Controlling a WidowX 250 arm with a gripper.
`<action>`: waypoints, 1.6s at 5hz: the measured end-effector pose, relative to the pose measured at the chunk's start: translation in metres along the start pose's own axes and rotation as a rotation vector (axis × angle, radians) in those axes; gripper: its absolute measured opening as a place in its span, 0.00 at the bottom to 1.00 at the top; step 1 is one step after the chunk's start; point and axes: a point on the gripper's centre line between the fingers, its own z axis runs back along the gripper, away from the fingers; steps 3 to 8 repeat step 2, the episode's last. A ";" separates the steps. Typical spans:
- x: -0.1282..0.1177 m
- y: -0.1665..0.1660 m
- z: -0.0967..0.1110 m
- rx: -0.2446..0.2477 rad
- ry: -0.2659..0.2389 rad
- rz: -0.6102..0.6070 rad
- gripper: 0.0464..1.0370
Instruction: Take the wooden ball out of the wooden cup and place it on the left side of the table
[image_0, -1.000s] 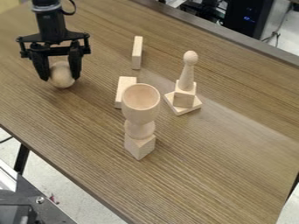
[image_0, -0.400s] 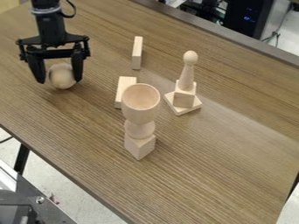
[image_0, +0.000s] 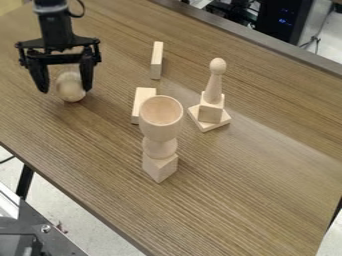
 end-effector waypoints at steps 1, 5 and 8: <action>-0.008 -0.002 0.020 0.023 -0.014 0.027 0.95; -0.014 -0.004 0.044 0.025 -0.072 0.039 0.95; -0.014 -0.004 0.044 0.025 -0.072 0.039 0.95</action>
